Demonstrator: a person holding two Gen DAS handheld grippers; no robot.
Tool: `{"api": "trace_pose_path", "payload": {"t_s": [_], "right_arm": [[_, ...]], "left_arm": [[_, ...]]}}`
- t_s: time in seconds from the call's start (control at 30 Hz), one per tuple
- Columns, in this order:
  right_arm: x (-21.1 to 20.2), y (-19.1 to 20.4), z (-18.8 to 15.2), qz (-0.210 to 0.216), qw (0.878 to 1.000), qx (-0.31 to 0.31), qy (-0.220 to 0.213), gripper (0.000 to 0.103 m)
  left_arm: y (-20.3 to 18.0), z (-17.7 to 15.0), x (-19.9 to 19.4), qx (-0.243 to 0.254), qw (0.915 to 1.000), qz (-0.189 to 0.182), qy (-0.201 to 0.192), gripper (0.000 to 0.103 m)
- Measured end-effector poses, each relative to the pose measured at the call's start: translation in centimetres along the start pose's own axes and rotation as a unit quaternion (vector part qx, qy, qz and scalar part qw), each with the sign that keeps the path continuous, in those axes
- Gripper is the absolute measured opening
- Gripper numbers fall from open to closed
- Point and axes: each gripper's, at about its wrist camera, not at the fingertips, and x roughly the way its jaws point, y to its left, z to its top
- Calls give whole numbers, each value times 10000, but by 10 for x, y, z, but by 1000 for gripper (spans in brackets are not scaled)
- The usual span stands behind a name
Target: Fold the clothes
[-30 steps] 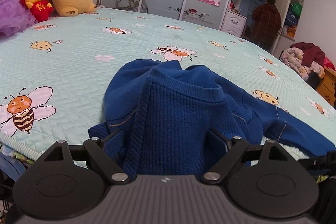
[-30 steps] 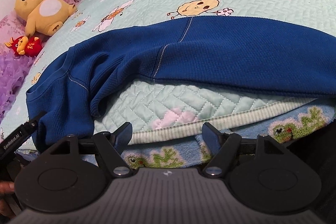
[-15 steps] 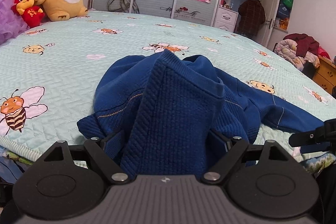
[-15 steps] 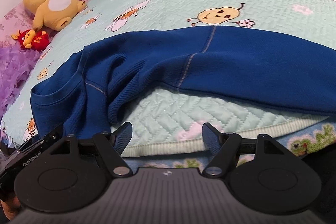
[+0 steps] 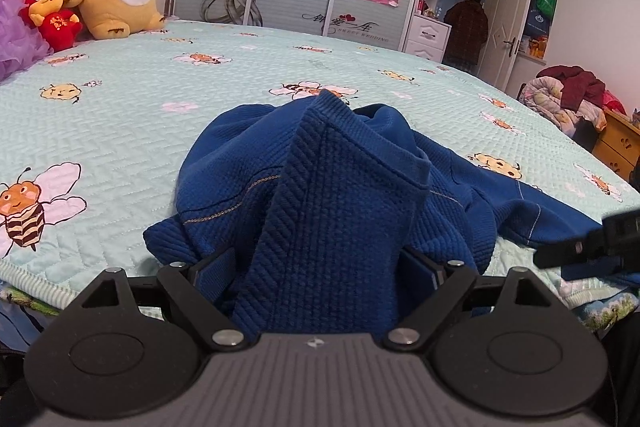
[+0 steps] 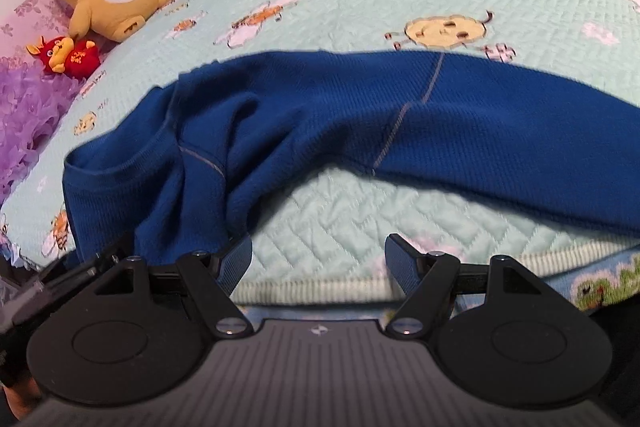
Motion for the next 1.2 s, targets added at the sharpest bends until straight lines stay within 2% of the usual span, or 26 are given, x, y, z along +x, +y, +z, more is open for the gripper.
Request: {"api": "trace_pose_path", "payload": {"t_s": [0.2,0.5,0.67,0.8,0.87,0.9,0.93,0.97,1.03,1.17,1.2], "right_arm": [[6,23,23,139,9996,-172,-186,73],[30,92,88,599,9936,-842,-466,73],[67,135,112,748,9893,-1236,-211,73],[101,156,112,226,9846,-1735,-43,73],[106,149,104,36,9853,-1706,-81,73],[107,140,101,76,9871,-1599,-31,72],[107,131,98,129,9888,-1487,30,61],[107,121,94,254,9902,-1364,138,42],[99,107,88,445,9908,-1266,185,26],[74,91,83,651,9922,-1060,-53,9],[66,88,82,673,9926,-997,-147,9]], "left_arm": [[0,-3,1,29,9999,25,-101,96],[0,-3,2,61,9999,22,-128,99],[2,-3,4,89,9999,-6,-125,101],[4,-4,5,123,9998,-35,-126,101],[3,-4,5,142,9998,-41,-127,102],[3,-5,5,150,9998,-39,-125,102],[2,-5,6,175,9998,-23,-122,103],[0,-4,6,201,9997,-7,-118,103],[-3,-4,7,263,9996,26,-116,103],[-5,-4,6,319,9993,67,-156,103],[-4,-4,4,304,9994,55,-180,103]]}}
